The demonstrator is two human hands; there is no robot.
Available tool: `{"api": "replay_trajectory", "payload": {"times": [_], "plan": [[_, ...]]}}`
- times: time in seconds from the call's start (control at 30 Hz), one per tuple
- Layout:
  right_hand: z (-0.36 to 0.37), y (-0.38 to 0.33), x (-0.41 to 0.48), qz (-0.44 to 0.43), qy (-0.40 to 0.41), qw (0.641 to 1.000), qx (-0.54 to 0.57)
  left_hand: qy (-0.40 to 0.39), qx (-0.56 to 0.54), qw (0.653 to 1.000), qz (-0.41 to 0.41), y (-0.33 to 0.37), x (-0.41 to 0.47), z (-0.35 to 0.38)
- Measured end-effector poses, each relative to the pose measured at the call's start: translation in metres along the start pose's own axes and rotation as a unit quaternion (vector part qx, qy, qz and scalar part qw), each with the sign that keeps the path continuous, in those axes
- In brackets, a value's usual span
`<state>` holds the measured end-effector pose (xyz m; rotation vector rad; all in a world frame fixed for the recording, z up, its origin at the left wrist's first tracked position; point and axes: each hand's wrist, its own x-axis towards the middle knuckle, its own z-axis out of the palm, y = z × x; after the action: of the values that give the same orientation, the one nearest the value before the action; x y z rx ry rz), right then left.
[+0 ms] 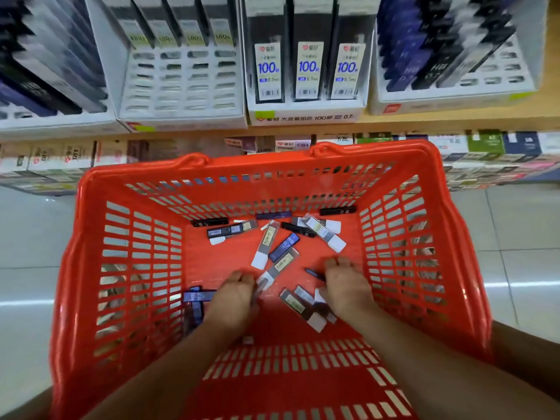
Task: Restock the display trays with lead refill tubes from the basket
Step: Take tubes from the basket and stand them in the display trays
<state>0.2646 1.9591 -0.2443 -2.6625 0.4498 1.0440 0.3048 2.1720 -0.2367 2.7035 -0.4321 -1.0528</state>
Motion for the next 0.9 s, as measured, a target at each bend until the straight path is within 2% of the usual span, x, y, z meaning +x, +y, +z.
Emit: {"api": "replay_trajectory", "payload": {"times": [0.13,0.23,0.4,0.5,0.7,0.77,0.8,0.83,0.9], "plan": [[-0.010,-0.005,0.003,-0.013,0.097,0.989,0.111,0.087,-0.080,0.993,-0.027,0.007,0.014,-0.012],[-0.029,-0.009,0.018,0.003,0.158,0.976,0.147,0.144,-0.133,0.980,-0.022,0.014,0.031,-0.013],[-0.040,-0.007,0.046,-0.007,0.135,0.988,0.078,0.162,-0.164,0.971,-0.057,0.022,0.054,-0.007],[-0.035,-0.009,0.051,-0.010,0.134,0.989,0.055,0.148,-0.179,0.968,-0.089,0.027,0.056,-0.007],[-0.036,-0.009,0.040,0.027,0.069,0.996,0.044,0.119,-0.210,0.966,-0.094,0.037,0.050,-0.014],[-0.041,-0.009,0.038,0.054,0.032,0.987,0.145,0.098,-0.271,0.952,-0.108,0.035,0.049,-0.017],[-0.043,-0.007,0.038,0.067,0.006,0.973,0.222,0.087,-0.326,0.933,-0.121,0.034,0.048,-0.017],[-0.046,-0.006,0.036,0.078,-0.019,0.949,0.304,0.078,-0.393,0.906,-0.136,0.036,0.042,-0.023],[-0.057,-0.010,0.024,0.093,-0.064,0.881,0.460,0.053,-0.508,0.847,-0.145,0.042,0.031,-0.034]]}}
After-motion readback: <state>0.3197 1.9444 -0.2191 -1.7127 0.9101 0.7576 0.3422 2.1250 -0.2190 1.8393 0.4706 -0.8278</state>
